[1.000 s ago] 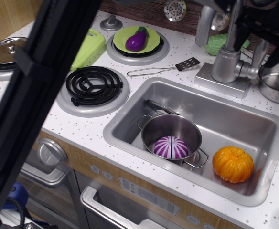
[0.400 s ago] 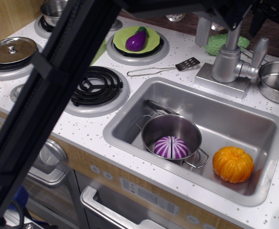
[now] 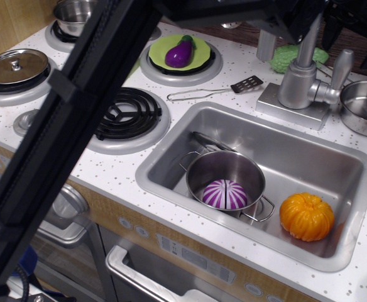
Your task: Turn lever vertical to front
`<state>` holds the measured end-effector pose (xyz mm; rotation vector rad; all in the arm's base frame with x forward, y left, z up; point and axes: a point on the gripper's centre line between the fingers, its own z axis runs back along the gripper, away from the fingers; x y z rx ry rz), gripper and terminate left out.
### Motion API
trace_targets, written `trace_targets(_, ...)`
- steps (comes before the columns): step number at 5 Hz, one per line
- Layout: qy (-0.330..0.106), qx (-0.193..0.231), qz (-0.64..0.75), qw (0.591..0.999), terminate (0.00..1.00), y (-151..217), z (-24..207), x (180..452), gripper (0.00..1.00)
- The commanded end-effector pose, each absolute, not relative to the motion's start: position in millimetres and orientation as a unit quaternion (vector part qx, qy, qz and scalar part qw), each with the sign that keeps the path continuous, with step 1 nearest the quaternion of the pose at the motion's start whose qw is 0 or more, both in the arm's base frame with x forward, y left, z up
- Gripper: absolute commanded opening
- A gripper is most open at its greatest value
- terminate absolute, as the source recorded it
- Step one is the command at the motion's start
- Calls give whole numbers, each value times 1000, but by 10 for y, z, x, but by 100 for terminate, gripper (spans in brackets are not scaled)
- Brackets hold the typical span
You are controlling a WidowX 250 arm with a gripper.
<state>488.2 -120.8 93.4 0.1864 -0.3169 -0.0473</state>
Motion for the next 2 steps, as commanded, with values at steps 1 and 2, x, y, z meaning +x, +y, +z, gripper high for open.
trace_targets(1, -178, 74, 3, 981, 0, -1302, 1210, 4812, 0)
trace_targets(2, -171, 73, 19, 982, 0, -1398, 1225, 4657, 0)
